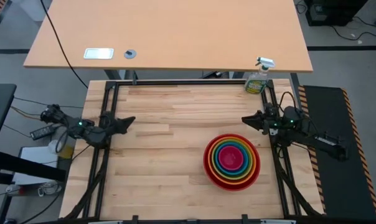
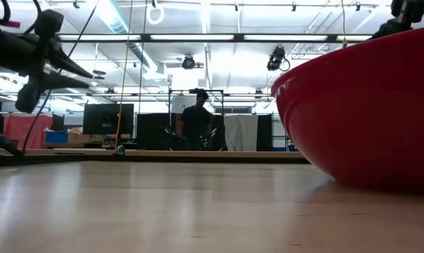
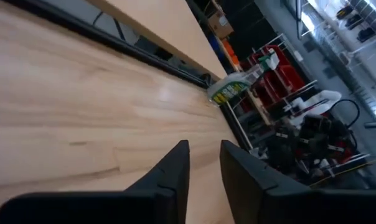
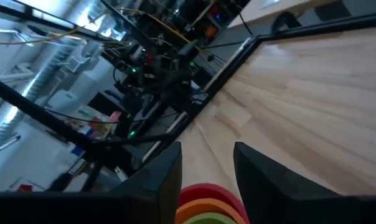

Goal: Nest bowls inside each other
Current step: Return to Home Position

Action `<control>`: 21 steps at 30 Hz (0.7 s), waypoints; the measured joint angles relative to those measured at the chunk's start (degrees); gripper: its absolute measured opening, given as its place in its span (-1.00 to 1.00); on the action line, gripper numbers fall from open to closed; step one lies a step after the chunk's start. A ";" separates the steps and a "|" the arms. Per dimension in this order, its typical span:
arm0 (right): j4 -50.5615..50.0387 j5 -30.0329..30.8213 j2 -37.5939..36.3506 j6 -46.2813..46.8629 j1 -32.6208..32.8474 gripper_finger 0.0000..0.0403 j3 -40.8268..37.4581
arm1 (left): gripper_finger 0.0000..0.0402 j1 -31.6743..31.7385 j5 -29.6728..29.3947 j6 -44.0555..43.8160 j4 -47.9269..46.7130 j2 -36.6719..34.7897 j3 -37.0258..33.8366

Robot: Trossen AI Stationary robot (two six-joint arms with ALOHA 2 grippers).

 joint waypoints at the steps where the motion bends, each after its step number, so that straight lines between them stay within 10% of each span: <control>1: 0.34 -0.21 0.25 0.23 -0.13 -0.24 -0.22 | -0.56 0.00 0.25 -0.13 2.01 0.00 -1.42; 10: 0.28 -4.37 0.22 0.70 -2.39 -0.24 -1.28 | -0.90 0.39 5.08 -1.26 5.84 -0.64 -5.27; 21: 20.13 9.02 0.50 3.46 -8.77 -0.24 -9.55 | -0.99 0.37 5.75 19.36 8.71 -0.73 -5.77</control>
